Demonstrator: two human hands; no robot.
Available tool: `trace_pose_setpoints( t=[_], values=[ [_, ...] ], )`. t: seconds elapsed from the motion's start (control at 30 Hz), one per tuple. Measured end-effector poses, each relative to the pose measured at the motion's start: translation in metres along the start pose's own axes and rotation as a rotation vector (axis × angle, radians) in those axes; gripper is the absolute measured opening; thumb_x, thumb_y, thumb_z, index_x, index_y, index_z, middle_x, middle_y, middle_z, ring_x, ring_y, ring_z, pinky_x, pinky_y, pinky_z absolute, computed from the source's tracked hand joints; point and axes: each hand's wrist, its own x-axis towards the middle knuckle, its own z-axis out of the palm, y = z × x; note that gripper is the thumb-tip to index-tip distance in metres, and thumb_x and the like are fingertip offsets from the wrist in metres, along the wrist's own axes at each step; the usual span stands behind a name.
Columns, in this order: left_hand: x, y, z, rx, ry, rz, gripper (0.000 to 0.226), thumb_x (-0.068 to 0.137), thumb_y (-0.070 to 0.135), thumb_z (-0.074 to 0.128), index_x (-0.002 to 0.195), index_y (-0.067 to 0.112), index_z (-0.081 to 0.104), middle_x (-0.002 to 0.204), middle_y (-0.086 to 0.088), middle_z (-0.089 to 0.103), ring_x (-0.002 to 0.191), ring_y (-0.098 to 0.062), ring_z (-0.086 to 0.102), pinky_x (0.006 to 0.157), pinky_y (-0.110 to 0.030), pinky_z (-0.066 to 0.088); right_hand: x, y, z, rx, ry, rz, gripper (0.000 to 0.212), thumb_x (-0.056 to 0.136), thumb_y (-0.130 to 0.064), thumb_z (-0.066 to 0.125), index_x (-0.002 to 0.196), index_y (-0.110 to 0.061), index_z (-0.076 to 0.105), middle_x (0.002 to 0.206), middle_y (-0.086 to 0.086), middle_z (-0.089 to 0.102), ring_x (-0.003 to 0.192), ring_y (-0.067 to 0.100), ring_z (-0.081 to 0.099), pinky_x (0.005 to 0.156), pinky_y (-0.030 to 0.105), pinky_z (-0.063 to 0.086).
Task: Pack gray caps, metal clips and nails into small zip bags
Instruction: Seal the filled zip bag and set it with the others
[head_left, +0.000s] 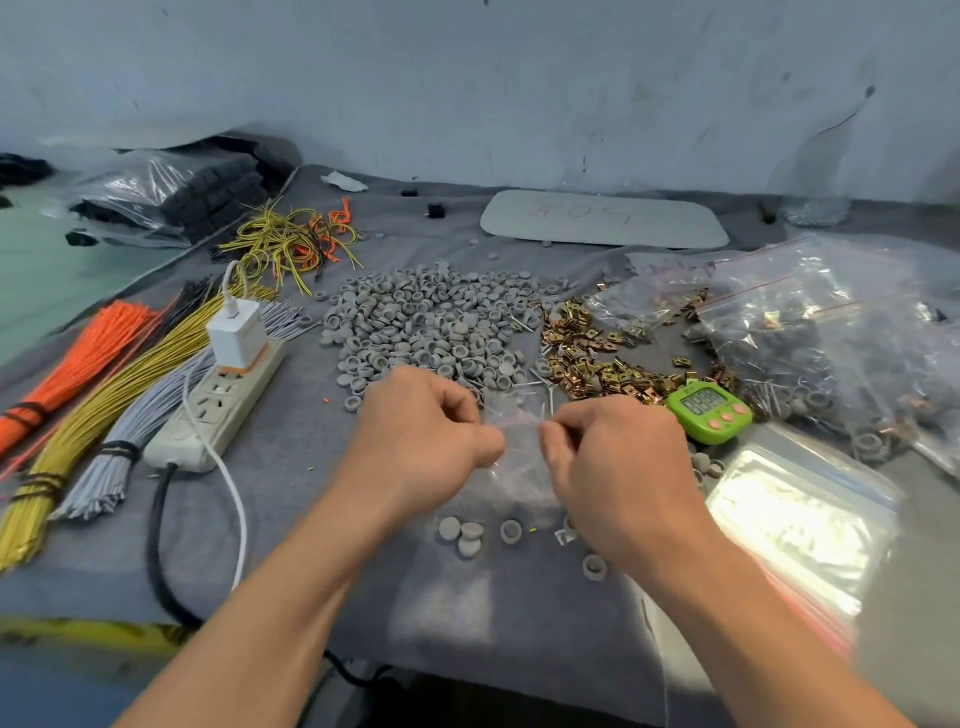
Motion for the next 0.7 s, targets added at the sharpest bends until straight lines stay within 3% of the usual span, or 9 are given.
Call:
trace_pose_setpoints(
  t=[0.1,0.17,0.27,0.37,0.43,0.53,0.57,0.63,0.7],
  values=[
    [-0.010,0.000,-0.002,0.377,0.349,0.055,0.014,0.062,0.029,0.071,0.062,0.025,0.059,0.046,0.010,0.053,0.048,-0.006,0.049,0.050,-0.021,0.029,-0.003,-0.004,0.003,-0.062,0.018,0.008,0.044,0.092,-0.034,0.064,0.052,-0.024,0.049,0.044,-0.009,0.050,0.041,0.005,0.049,0.045,0.016,0.032],
    [-0.016,0.004,0.003,0.474,0.433,0.124,0.013,0.067,0.034,0.069,0.069,0.030,0.057,0.054,0.011,0.058,0.057,-0.016,0.057,0.055,-0.025,0.033,-0.007,-0.010,0.006,-0.149,0.057,0.015,0.033,0.085,-0.041,0.065,0.057,-0.026,0.056,0.046,-0.009,0.053,0.047,0.009,0.050,0.055,0.025,0.036],
    [-0.018,0.005,0.008,0.386,0.385,0.152,0.005,0.078,0.034,0.069,0.079,0.033,0.064,0.065,0.010,0.066,0.069,-0.021,0.064,0.064,-0.033,0.048,-0.009,-0.010,0.008,-0.171,0.199,0.020,0.025,0.078,-0.044,0.074,0.065,-0.025,0.063,0.051,-0.009,0.057,0.053,0.015,0.054,0.059,0.027,0.036],
    [-0.023,0.004,0.012,0.291,0.362,0.217,0.002,0.085,0.031,0.070,0.087,0.032,0.070,0.068,0.007,0.070,0.069,-0.022,0.067,0.066,-0.037,0.056,-0.010,-0.012,0.012,0.101,0.253,-0.100,0.011,0.079,-0.029,0.083,0.076,-0.030,0.072,0.047,-0.021,0.044,0.047,-0.004,0.046,0.056,0.018,0.035],
    [-0.028,0.006,0.015,0.255,0.363,0.291,0.005,0.088,0.032,0.066,0.090,0.032,0.071,0.070,0.007,0.071,0.068,-0.021,0.067,0.064,-0.037,0.056,-0.010,-0.014,0.018,0.196,0.168,-0.152,0.011,0.087,-0.023,0.074,0.088,-0.033,0.078,0.046,-0.024,0.044,0.048,-0.003,0.046,0.055,0.016,0.034],
    [-0.029,0.008,0.020,0.226,0.314,0.386,0.015,0.084,0.030,0.059,0.091,0.032,0.073,0.070,0.008,0.070,0.064,-0.017,0.065,0.059,-0.035,0.055,-0.007,-0.009,0.025,0.215,-0.027,-0.049,0.024,0.090,-0.017,0.061,0.079,-0.035,0.073,0.058,-0.020,0.062,0.057,0.004,0.055,0.057,0.027,0.042],
    [-0.029,0.008,0.021,0.241,0.313,0.421,0.016,0.082,0.028,0.060,0.090,0.031,0.073,0.070,0.008,0.070,0.063,-0.017,0.065,0.057,-0.034,0.055,-0.005,-0.008,0.026,0.306,-0.096,0.018,0.031,0.091,-0.012,0.062,0.073,-0.034,0.074,0.063,-0.013,0.069,0.058,0.006,0.058,0.060,0.031,0.047],
    [-0.028,0.009,0.021,0.280,0.333,0.476,0.017,0.079,0.025,0.064,0.091,0.032,0.075,0.070,0.008,0.071,0.062,-0.016,0.066,0.055,-0.030,0.054,-0.003,-0.011,0.025,0.748,-0.199,0.189,0.040,0.096,-0.004,0.061,0.069,-0.028,0.078,0.067,0.000,0.073,0.059,0.020,0.058,0.061,0.034,0.047],
    [-0.026,0.011,0.020,0.375,0.343,0.509,0.023,0.076,0.025,0.067,0.095,0.035,0.075,0.071,0.009,0.072,0.062,-0.014,0.065,0.052,-0.026,0.048,0.001,-0.011,0.024,1.227,-0.270,0.342,0.041,0.097,0.002,0.058,0.067,-0.017,0.079,0.063,0.003,0.068,0.054,0.015,0.056,0.053,0.025,0.047]
  ],
)
